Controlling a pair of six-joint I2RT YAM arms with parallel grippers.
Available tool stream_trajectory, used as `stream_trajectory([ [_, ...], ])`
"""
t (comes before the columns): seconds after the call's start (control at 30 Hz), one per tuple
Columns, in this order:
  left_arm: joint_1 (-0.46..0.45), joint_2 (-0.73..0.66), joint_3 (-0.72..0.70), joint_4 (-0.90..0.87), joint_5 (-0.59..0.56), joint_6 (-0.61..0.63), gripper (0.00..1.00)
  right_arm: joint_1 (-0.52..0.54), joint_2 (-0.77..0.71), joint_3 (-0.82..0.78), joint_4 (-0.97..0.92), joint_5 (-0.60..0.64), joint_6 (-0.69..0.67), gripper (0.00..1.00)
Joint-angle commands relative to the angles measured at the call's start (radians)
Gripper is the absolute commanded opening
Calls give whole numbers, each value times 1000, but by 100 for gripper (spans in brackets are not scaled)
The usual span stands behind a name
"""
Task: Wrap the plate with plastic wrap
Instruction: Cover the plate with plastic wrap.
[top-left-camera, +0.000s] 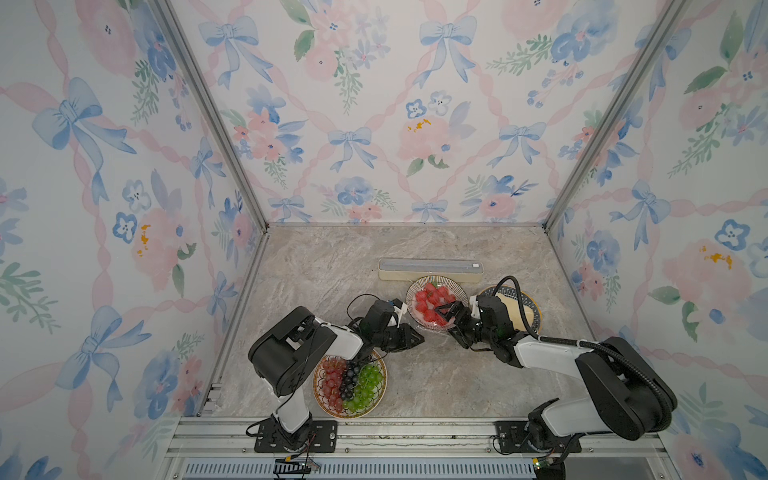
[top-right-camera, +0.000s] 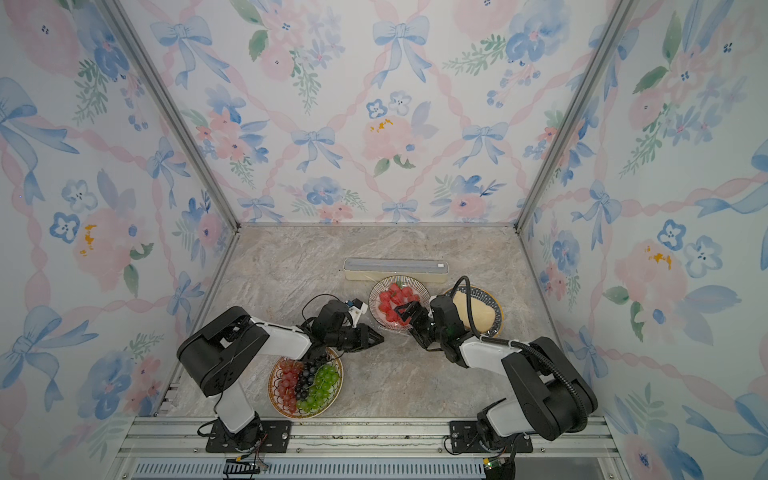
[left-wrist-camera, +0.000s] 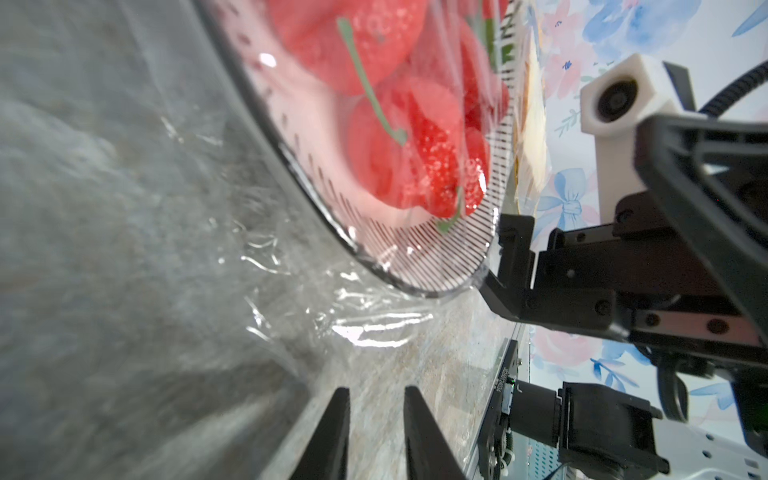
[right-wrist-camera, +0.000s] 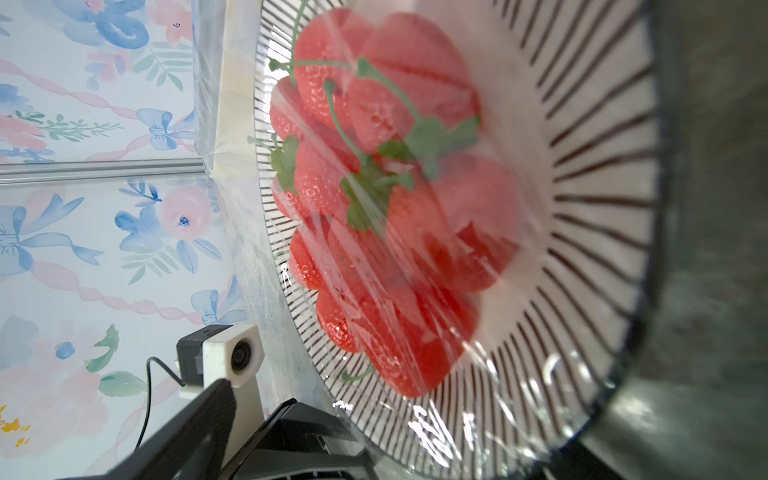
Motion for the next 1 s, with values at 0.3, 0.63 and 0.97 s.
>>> stream_trajectory([
  [0.3, 10, 134, 131, 98, -22, 0, 11, -2, -218, -81, -218, 69, -18, 97],
  [0.63, 15, 57, 59, 135, -34, 3, 19, 78, -195, -50, -141, 100, 46, 97],
  [0.97, 46, -101, -70, 132, -44, 4, 32, 79, 16, 43, 53, 97, 34, 97],
])
